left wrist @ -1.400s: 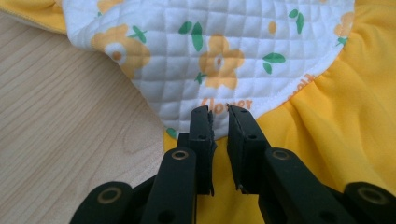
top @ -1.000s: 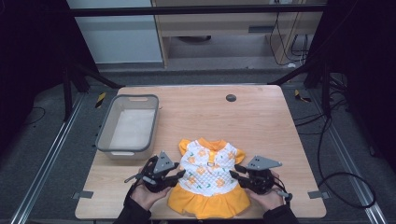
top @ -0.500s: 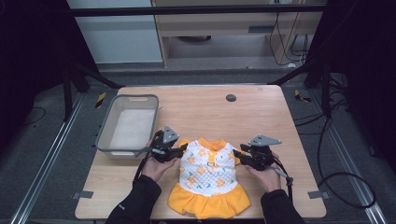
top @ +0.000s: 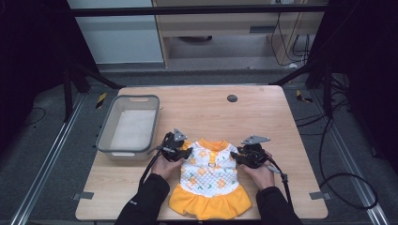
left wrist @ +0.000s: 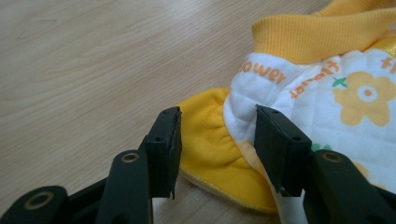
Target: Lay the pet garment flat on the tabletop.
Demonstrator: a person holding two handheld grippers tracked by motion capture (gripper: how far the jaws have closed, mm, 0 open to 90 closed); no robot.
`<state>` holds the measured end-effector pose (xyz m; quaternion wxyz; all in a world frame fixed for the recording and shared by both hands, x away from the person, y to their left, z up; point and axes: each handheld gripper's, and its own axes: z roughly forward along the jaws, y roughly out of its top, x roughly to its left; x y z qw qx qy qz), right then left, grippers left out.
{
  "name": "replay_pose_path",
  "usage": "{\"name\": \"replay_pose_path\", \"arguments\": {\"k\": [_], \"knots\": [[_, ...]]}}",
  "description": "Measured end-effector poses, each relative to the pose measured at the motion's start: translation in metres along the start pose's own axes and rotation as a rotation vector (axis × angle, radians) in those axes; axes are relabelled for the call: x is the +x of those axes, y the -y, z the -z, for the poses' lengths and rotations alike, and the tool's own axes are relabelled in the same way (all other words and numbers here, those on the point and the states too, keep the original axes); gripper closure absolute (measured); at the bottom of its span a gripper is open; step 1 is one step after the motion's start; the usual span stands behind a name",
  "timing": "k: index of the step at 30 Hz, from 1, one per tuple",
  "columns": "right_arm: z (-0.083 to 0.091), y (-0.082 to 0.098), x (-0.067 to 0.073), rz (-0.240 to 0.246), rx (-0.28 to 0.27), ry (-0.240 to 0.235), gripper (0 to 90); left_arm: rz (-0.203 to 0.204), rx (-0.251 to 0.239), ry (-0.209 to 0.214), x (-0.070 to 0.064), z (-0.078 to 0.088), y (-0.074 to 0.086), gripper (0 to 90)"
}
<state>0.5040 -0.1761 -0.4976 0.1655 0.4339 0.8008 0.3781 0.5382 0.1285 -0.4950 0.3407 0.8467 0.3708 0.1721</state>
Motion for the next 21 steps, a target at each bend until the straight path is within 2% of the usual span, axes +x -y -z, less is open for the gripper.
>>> {"name": "replay_pose_path", "arguments": {"k": [3, 5, 8, 9, 11, 12, 15, 16, 17, 18, 19, 21], "knots": [[-0.002, 0.0, 0.0, -0.009, 0.02, 0.008, 68.1, 0.002, 0.005, 0.011, -0.001, 0.0, 0.0, 56.1], [-0.003, -0.001, -0.001, -0.02, 0.024, 0.003, 71.6, 0.0, 0.008, 0.015, -0.003, 0.0, -0.001, 64.3], [-0.003, -0.003, 0.0, -0.025, 0.026, 0.002, 80.0, 0.014, 0.015, 0.018, -0.005, 0.0, -0.002, 71.3], [-0.003, -0.003, 0.0, -0.025, 0.026, 0.002, 80.0, 0.02, 0.019, 0.019, -0.005, 0.0, -0.002, 71.3], [-0.003, -0.004, 0.001, -0.026, 0.028, 0.006, 82.6, 0.047, 0.025, 0.021, -0.006, 0.0, -0.003, 77.5], [-0.002, -0.005, 0.002, -0.022, 0.024, 0.009, 83.9, 0.047, 0.033, 0.009, -0.007, 0.0, -0.005, 80.7], [0.0, -0.008, 0.002, -0.02, 0.003, 0.006, 84.9, 0.044, 0.033, -0.005, -0.008, 0.003, -0.006, 82.6], [0.003, -0.01, 0.003, -0.018, -0.012, 0.005, 84.9, 0.043, 0.022, -0.011, -0.008, 0.005, -0.006, 83.0], [0.009, -0.017, 0.004, -0.007, -0.05, -0.003, 85.0, 0.04, 0.002, -0.019, -0.007, 0.008, -0.007, 83.4], [0.012, -0.02, 0.005, 0.003, -0.067, 0.0, 85.1, 0.047, -0.043, -0.033, -0.005, 0.016, -0.01, 83.5], [0.012, -0.02, 0.005, 0.003, -0.067, 0.0, 85.1, 0.047, -0.043, -0.033, -0.005, 0.016, -0.01, 83.5], [0.016, -0.03, 0.006, 0.014, -0.103, 0.001, 85.2, 0.036, -0.076, -0.053, -0.004, 0.024, -0.017, 83.5]]}}
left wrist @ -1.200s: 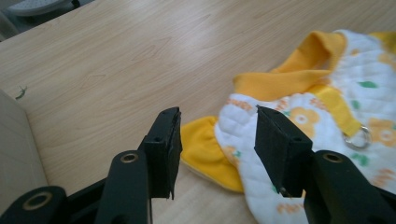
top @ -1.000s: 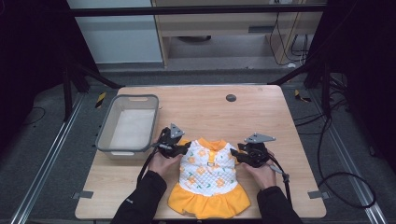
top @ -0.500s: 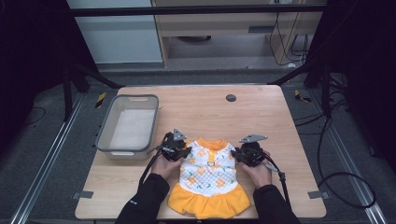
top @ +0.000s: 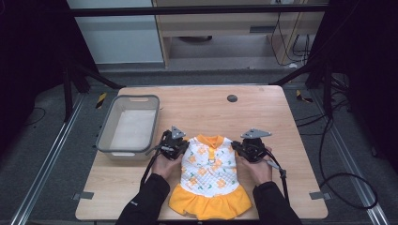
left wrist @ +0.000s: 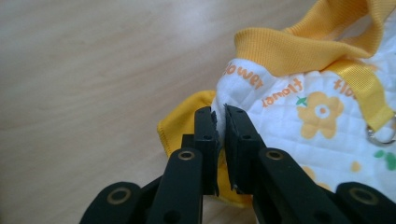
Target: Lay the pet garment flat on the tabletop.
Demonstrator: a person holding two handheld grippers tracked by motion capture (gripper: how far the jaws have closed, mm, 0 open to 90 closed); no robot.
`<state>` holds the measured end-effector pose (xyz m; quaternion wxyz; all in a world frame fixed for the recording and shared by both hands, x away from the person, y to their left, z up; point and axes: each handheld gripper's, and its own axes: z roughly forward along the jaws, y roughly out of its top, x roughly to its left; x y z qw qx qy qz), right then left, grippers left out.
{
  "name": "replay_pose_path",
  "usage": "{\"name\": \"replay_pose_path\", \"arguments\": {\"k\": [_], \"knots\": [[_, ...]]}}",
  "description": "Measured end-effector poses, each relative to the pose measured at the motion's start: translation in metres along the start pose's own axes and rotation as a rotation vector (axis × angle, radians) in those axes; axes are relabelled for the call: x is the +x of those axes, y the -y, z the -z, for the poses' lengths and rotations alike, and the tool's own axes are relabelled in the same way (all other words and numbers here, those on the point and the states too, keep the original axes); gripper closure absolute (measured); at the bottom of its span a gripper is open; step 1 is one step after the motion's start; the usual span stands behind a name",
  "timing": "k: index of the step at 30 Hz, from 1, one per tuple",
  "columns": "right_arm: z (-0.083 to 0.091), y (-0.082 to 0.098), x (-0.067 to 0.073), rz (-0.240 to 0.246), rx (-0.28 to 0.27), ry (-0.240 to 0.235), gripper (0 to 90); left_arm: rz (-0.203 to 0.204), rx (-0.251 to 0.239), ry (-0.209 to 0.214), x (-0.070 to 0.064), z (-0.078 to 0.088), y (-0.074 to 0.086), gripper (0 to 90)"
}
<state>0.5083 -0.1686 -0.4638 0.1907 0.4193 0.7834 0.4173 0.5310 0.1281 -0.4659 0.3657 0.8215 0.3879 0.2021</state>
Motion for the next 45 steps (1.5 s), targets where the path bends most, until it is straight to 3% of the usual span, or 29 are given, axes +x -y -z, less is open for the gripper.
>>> {"name": "replay_pose_path", "arguments": {"k": [4, 5, 7, 9, 10, 12, 14, 15, 16, 18, 19, 22, 23, 28, 31, 35, 37, 41, 45], "knots": [[0.003, -0.025, 0.0, 0.026, -0.064, 0.031, 85.2, -0.017, -0.091, -0.059, 0.005, 0.019, -0.026, 83.5], [0.003, -0.025, 0.0, 0.026, -0.064, 0.031, 85.2, -0.017, -0.091, -0.059, 0.005, 0.019, -0.026, 83.4], [0.004, -0.039, -0.003, 0.023, -0.116, 0.074, 85.2, 0.011, -0.144, -0.093, 0.008, 0.024, -0.04, 83.4], [0.003, -0.043, -0.005, 0.017, -0.132, 0.085, 85.1, 0.02, -0.156, -0.104, 0.009, 0.025, -0.044, 83.4], [0.001, -0.049, -0.008, 0.015, -0.16, 0.121, 84.9, 0.033, -0.161, -0.126, 0.012, 0.023, -0.051, 83.1], [-0.005, -0.054, -0.011, 0.013, -0.172, 0.144, 83.7, 0.036, -0.159, -0.135, 0.013, 0.02, -0.053, 82.3], [-0.009, -0.056, -0.012, 0.013, -0.164, 0.155, 81.6, 0.042, -0.123, -0.16, 0.016, 0.012, -0.056, 80.2], [-0.017, -0.059, -0.015, 0.017, -0.142, 0.188, 74.7, 0.053, -0.116, -0.194, 0.019, 0.005, -0.055, 69.8], [-0.019, -0.059, -0.015, 0.02, -0.133, 0.203, 71.6, 0.053, -0.116, -0.194, 0.019, 0.005, -0.055, 63.1], [-0.019, -0.06, -0.015, 0.023, -0.132, 0.212, 70.7, 0.093, -0.112, -0.168, 0.023, 0.004, -0.053, 59.8], [-0.016, -0.06, -0.015, 0.027, -0.141, 0.212, 68.4, 0.096, -0.128, -0.16, 0.026, 0.008, -0.051, 53.3], [-0.01, -0.06, -0.014, 0.036, -0.143, 0.211, 66.8, 0.099, -0.138, -0.142, 0.027, 0.015, -0.049, 51.7], [-0.003, -0.059, -0.015, 0.042, -0.136, 0.203, 65.0, 0.111, -0.149, -0.117, 0.028, 0.023, -0.046, 51.5], [0.013, -0.054, -0.013, 0.053, -0.137, 0.169, 62.8, 0.09, -0.136, -0.067, 0.026, 0.04, -0.037, 52.8], [0.031, -0.044, -0.011, 0.054, -0.147, 0.131, 62.6, 0.045, -0.091, -0.015, 0.017, 0.054, -0.02, 56.7], [0.041, -0.033, -0.006, 0.05, -0.142, 0.106, 62.7, 0.01, -0.044, 0.015, 0.006, 0.055, -0.003, 60.2], [0.048, -0.018, 0.001, 0.06, -0.11, 0.081, 63.0, -0.038, 0.011, 0.031, -0.004, 0.053, 0.012, 62.4], [0.05, -0.003, 0.01, 0.072, -0.074, 0.047, 64.5, -0.06, 0.037, 0.072, -0.012, 0.051, 0.028, 64.4], [0.045, 0.024, 0.023, 0.082, 0.001, -0.017, 69.6, -0.097, 0.099, 0.111, -0.021, 0.045, 0.045, 66.5]]}}
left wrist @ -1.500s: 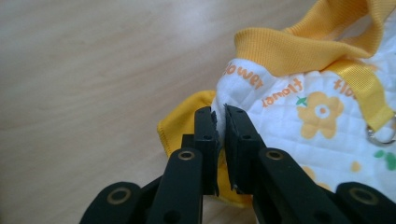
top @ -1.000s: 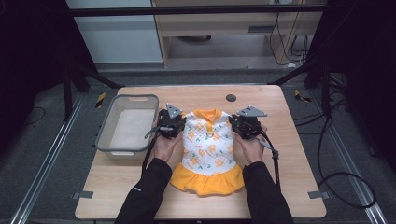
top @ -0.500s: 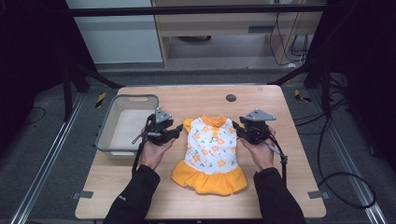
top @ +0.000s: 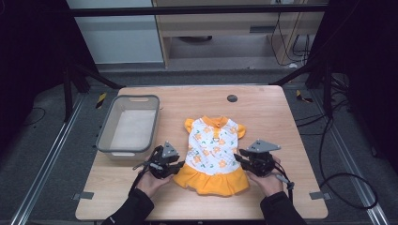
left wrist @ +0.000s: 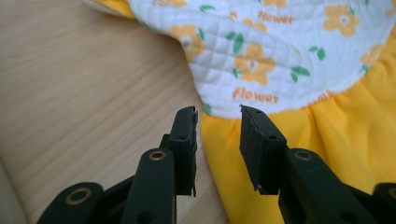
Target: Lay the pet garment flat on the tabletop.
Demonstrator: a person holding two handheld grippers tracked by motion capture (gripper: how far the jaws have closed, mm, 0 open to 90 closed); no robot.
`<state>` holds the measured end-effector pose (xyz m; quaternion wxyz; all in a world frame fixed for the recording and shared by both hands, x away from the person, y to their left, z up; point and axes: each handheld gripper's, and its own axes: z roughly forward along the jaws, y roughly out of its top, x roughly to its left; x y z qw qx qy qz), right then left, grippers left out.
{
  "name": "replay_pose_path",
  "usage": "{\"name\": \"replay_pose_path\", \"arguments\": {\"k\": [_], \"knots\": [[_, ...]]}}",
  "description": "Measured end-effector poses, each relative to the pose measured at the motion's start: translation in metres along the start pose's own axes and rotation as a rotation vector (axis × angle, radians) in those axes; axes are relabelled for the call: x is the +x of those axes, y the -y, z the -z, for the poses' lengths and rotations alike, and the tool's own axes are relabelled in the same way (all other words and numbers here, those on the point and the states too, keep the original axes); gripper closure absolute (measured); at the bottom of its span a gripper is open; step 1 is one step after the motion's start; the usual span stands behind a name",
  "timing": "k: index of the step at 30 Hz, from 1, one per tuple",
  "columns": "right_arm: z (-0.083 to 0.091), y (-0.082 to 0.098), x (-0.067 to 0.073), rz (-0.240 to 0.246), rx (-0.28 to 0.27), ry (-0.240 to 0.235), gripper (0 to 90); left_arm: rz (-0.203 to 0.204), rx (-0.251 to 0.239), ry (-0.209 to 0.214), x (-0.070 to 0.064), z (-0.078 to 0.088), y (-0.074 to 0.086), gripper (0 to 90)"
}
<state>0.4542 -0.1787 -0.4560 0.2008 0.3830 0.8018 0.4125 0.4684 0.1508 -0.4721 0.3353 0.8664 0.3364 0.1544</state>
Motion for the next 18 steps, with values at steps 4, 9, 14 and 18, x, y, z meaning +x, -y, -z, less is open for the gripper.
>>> {"name": "replay_pose_path", "arguments": {"k": [4, 9, 14, 18], "knots": [[-0.008, 0.019, 0.008, -0.009, 0.056, -0.052, 74.5, -0.009, 0.028, 0.022, -0.005, -0.006, 0.008, 68.5], [-0.014, 0.029, 0.013, -0.004, 0.105, -0.063, 77.0, -0.028, 0.039, 0.021, -0.012, -0.009, 0.013, 70.5], [-0.018, 0.034, 0.015, 0.012, 0.139, -0.044, 78.1, -0.064, 0.042, 0.014, -0.02, -0.007, 0.017, 70.4], [-0.02, 0.033, 0.014, 0.033, 0.149, -0.025, 79.3, -0.065, 0.044, 0.029, -0.024, -0.004, 0.021, 70.5]]}}
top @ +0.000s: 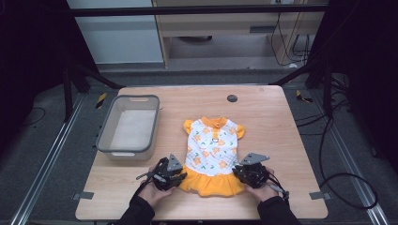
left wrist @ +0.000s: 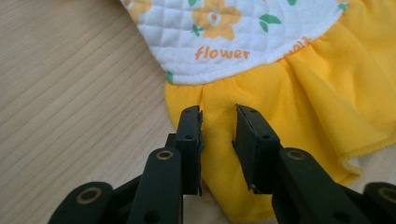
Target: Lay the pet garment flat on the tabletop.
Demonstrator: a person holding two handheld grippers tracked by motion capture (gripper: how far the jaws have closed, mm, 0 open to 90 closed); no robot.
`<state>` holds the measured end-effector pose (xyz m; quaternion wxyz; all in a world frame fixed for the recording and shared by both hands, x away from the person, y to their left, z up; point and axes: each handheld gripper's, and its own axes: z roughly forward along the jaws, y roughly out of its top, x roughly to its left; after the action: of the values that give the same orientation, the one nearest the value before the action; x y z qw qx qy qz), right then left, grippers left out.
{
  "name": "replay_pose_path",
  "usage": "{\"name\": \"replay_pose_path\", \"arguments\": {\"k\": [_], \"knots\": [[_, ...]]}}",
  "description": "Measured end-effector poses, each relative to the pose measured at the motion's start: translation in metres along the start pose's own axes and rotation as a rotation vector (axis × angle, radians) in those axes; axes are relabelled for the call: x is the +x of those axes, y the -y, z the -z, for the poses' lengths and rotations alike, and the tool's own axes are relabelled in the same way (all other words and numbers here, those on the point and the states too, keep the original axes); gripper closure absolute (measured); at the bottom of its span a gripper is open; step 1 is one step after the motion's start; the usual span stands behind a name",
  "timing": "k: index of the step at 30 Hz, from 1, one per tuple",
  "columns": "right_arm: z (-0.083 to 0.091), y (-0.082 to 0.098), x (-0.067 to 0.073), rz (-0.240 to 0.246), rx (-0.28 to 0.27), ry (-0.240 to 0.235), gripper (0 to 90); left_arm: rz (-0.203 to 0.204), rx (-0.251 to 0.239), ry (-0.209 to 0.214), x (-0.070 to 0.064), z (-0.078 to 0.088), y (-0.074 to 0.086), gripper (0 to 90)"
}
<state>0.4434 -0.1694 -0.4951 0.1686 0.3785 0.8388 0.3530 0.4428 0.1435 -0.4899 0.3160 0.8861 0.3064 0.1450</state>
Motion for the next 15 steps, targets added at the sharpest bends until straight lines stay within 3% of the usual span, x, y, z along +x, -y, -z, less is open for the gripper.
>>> {"name": "replay_pose_path", "arguments": {"k": [8, 13, 15], "knots": [[-0.0041, -0.0021, -0.0062, -0.012, -0.008, 0.023, 79.9, -0.003, -0.002, 0.007, -0.0065, 0.0022, 0.002, 70.5], [-0.0032, -0.0021, -0.0058, -0.017, -0.006, 0.018, 77.9, 0.016, -0.01, 0.025, -0.004, 0.0029, 0.0021, 69.9], [0.0004, -0.0021, -0.0065, -0.027, -0.025, 0.01, 74.5, 0.028, -0.034, 0.01, -0.001, 0.007, 0.0017, 65.4]]}}
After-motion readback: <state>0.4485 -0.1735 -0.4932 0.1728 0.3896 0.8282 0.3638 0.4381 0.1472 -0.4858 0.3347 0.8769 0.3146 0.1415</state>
